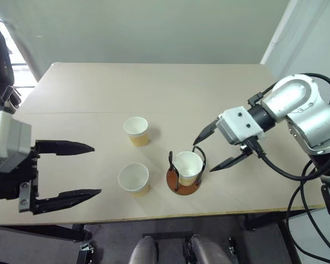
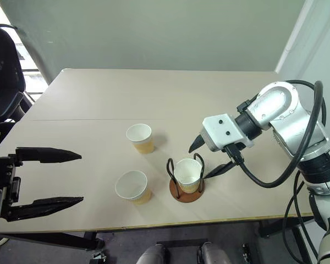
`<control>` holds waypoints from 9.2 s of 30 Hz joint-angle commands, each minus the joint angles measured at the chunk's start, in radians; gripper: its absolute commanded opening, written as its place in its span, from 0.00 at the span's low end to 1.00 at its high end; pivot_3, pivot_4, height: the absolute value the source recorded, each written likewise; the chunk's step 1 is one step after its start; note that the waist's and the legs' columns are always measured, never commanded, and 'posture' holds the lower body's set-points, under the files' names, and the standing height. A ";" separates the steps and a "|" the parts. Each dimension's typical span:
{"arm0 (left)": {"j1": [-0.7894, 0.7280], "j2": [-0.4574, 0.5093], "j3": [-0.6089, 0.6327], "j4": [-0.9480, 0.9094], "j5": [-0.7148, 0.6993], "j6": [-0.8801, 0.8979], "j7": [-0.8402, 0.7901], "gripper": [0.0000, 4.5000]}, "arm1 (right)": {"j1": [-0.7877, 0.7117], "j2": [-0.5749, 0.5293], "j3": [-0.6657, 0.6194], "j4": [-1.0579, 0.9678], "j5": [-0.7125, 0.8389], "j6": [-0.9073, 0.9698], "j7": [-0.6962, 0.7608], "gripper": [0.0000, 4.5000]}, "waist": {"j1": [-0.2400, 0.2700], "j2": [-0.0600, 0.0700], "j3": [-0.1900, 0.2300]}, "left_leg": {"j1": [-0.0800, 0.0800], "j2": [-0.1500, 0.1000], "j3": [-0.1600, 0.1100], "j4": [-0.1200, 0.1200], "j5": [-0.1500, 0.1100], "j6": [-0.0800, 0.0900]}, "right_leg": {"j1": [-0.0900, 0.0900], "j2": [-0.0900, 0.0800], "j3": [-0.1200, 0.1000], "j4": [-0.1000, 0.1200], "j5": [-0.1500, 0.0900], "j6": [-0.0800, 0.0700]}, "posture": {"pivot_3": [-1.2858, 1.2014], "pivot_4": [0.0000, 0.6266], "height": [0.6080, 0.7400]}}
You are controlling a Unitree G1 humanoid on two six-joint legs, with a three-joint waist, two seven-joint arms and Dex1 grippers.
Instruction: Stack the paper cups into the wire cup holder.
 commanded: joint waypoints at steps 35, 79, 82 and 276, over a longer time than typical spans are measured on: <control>-0.484 -0.033 -1.208 0.366 0.732 -0.801 -0.139 0.72 | 0.291 -0.366 -0.636 -0.227 0.520 0.415 -0.222 1.00 | 0.010 0.001 0.000 | -0.003 -0.001 0.000 0.001 -0.005 -0.003 | -0.002 0.000 0.001 -0.001 0.000 0.011 | 0.52 0.24 1.00; -1.771 -0.295 -2.097 0.914 0.052 -1.154 -0.288 0.00 | 0.562 -0.494 -1.054 -0.420 0.642 0.591 -0.414 1.00 | 0.030 0.014 -0.003 | -0.021 -0.016 0.003 0.024 -0.018 0.024 | -0.002 -0.016 0.007 -0.006 -0.006 0.047 | 0.52 0.24 1.00; -1.790 -0.327 -2.176 0.925 0.056 -1.202 -0.288 0.00 | 0.588 -0.501 -1.107 -0.450 0.667 0.633 -0.436 1.00 | 0.032 0.014 -0.003 | -0.021 -0.017 0.004 0.025 -0.019 0.025 | -0.001 -0.017 0.008 -0.007 -0.007 0.048 | 0.52 0.24 1.00; -0.385 0.079 -0.571 0.538 -0.002 -0.299 0.020 0.99 | 0.551 -0.425 -0.692 0.094 0.320 0.140 -0.124 1.00 | 0.019 0.028 -0.005 | -0.024 -0.052 0.029 0.045 -0.021 0.066 | 0.000 -0.055 0.022 -0.007 -0.009 0.071 | 0.52 0.24 1.00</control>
